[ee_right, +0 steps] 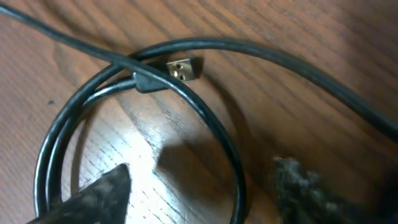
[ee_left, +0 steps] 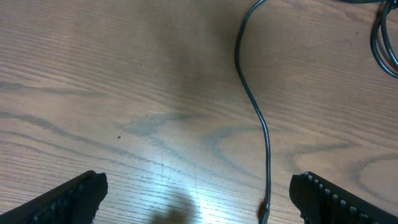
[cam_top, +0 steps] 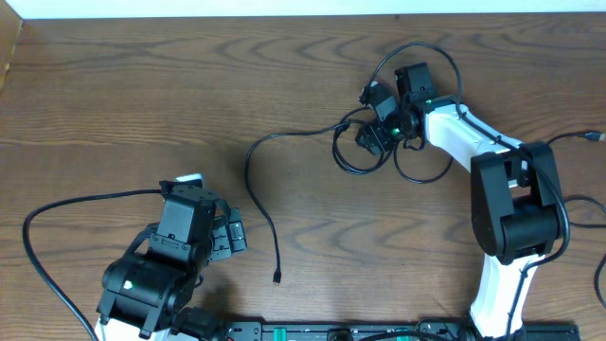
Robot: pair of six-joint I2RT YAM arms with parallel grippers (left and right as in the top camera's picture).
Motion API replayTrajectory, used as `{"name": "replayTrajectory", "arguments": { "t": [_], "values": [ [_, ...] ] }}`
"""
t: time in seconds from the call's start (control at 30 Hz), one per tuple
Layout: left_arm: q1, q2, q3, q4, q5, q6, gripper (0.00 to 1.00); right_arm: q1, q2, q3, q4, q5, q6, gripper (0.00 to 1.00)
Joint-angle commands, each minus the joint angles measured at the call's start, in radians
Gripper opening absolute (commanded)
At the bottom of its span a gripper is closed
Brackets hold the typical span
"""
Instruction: Untangle cables
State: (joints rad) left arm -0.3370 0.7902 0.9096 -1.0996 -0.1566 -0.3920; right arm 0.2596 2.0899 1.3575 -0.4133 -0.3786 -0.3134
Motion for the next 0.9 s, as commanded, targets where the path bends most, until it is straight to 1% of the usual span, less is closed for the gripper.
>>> {"name": "replayTrajectory", "arguments": {
  "t": [0.0,0.07,0.1,0.2,0.37,0.5,0.6,0.7,0.87],
  "values": [
    [0.0,0.0,0.017,-0.003,-0.009,0.006,0.98,0.016,0.039,0.002,0.017,-0.013,-0.006,0.57],
    [0.0,0.0,0.017,-0.003,-0.009,0.006,0.98,0.021,0.039,0.002,0.032,-0.013,-0.006,0.48],
    [0.0,0.0,0.017,-0.003,-0.009,0.006,0.98,0.022,0.039,0.002,0.037,-0.01,-0.006,0.4],
    [0.0,0.0,0.017,-0.003,-0.009,0.006,0.98,0.029,0.039,0.002,0.044,0.06,-0.005,0.01],
    [0.0,0.0,0.017,-0.003,-0.009,0.006,0.98,0.036,0.027,0.003,0.034,0.096,-0.005,0.01],
    [0.0,0.0,0.017,-0.003,-0.009,0.006,0.98,0.036,-0.055,0.004,0.003,0.096,-0.005,0.01],
    [0.0,0.0,0.017,-0.003,-0.009,0.006,0.98,0.036,-0.162,0.004,-0.004,0.096,-0.005,0.01],
    [0.0,0.0,0.017,-0.003,-0.009,0.006,0.98,0.037,-0.308,0.004,0.003,0.096,-0.005,0.01],
    [0.0,0.0,0.017,-0.003,-0.009,0.006,0.98,0.037,-0.561,0.004,0.062,0.097,0.0,0.01]
  ]
}}
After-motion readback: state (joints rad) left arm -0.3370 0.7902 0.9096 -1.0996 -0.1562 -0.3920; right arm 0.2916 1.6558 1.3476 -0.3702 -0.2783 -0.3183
